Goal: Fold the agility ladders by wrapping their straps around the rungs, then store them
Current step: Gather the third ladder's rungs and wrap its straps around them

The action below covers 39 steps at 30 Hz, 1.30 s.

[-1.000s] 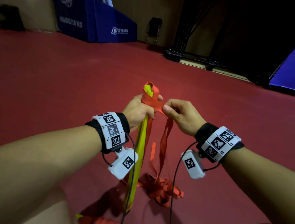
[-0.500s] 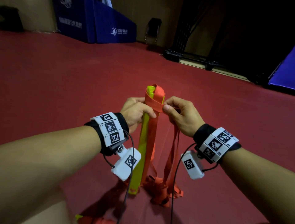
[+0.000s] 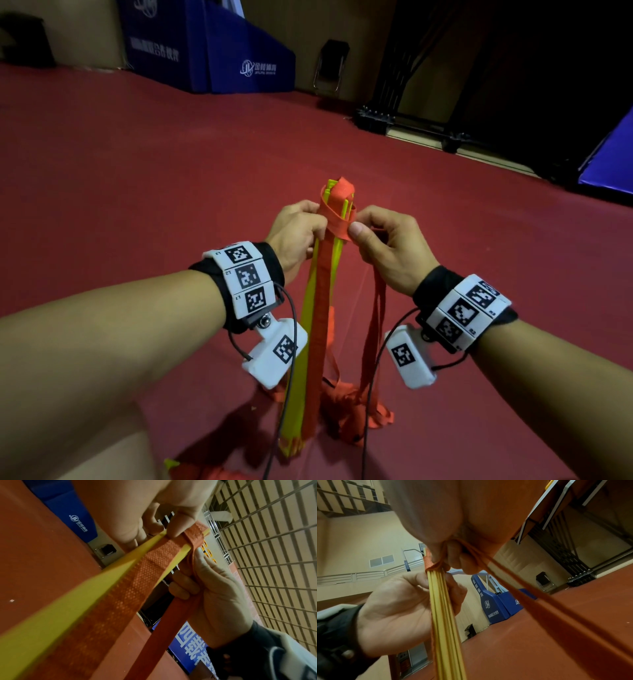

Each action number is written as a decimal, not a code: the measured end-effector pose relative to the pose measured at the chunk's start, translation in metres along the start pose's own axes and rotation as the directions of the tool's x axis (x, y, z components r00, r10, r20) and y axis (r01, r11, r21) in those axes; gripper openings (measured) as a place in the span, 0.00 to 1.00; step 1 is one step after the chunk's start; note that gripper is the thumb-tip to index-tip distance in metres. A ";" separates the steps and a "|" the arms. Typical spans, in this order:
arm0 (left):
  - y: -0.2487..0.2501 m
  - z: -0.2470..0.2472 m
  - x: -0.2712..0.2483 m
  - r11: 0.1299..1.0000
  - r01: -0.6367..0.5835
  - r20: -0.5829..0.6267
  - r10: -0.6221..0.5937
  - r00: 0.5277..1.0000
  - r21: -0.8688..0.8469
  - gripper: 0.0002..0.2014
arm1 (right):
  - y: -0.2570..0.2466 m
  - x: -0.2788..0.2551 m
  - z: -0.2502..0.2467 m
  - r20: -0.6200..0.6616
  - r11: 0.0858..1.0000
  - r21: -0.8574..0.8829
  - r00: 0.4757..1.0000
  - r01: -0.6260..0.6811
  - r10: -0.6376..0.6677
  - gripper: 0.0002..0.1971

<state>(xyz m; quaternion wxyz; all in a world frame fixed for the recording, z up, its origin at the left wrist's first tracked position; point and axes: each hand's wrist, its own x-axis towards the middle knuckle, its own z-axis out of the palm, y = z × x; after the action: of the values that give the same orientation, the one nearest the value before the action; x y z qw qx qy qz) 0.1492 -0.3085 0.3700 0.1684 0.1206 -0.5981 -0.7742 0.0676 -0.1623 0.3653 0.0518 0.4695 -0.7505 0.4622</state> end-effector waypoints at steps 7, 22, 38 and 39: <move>-0.014 -0.004 0.001 0.996 -0.046 0.078 0.040 0.996 0.075 0.08 | 0.001 -0.004 0.001 -0.146 0.999 -0.047 0.989 0.025 -0.032 0.09; -0.024 -0.008 0.007 0.748 -0.399 0.252 0.310 0.917 0.531 0.14 | 0.007 -0.005 -0.002 -0.183 0.981 -0.186 0.979 0.055 -0.089 0.10; -0.033 -0.010 0.016 0.914 -0.246 0.206 0.186 0.961 0.324 0.19 | 0.013 -0.004 -0.006 0.056 0.996 -0.045 0.995 -0.081 0.084 0.05; -0.032 -0.009 0.015 0.927 -0.236 0.220 0.176 0.960 0.290 0.15 | 0.011 -0.004 -0.005 0.068 0.995 0.006 0.993 -0.101 0.101 0.05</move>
<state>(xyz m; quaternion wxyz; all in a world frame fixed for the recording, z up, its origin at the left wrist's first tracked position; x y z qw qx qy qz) 0.1355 -0.3155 0.3373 0.1700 0.0076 -0.7359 -0.6554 0.0594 -0.1540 0.3588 0.0008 0.4466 -0.7724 0.4516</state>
